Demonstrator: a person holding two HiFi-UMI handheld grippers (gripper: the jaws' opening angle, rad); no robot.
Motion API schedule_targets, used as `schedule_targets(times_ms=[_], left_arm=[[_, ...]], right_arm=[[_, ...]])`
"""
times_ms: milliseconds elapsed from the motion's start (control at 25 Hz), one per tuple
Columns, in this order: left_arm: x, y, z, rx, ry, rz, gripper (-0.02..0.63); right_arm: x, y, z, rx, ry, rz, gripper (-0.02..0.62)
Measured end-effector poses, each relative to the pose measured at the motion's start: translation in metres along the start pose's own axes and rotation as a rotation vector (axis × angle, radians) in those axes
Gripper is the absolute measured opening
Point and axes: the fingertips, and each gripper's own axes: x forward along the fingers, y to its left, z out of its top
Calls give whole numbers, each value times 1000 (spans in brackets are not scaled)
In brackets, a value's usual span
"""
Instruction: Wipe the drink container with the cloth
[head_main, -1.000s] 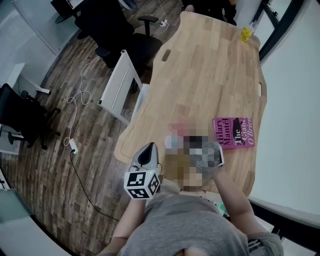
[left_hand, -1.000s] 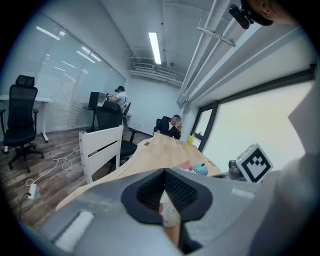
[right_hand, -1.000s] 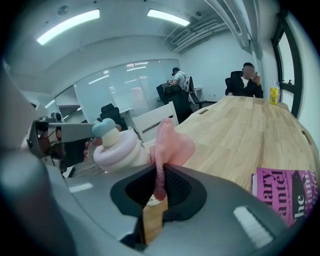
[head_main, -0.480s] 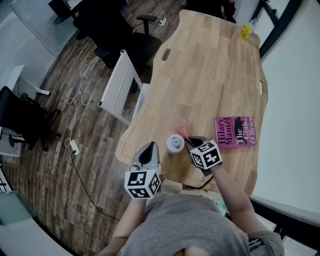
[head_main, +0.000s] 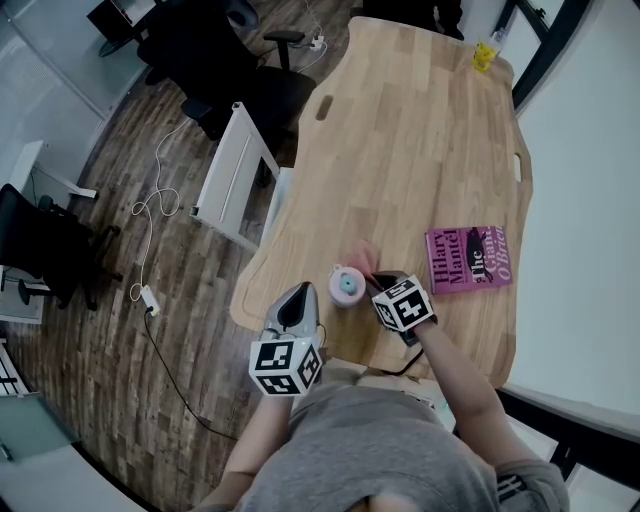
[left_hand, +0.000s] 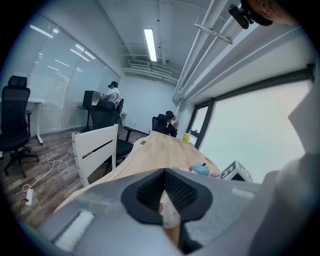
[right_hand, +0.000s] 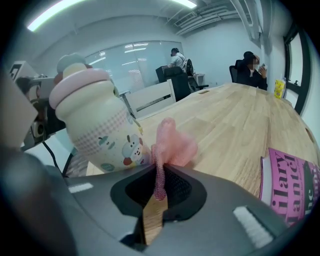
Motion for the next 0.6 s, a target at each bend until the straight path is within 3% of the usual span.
schedule_targets(times_ms=[600], left_arm=[[-22, -10, -4, -5, -29, 55, 0]], right_arm=[[5, -3, -9, 1, 3, -25, 31]])
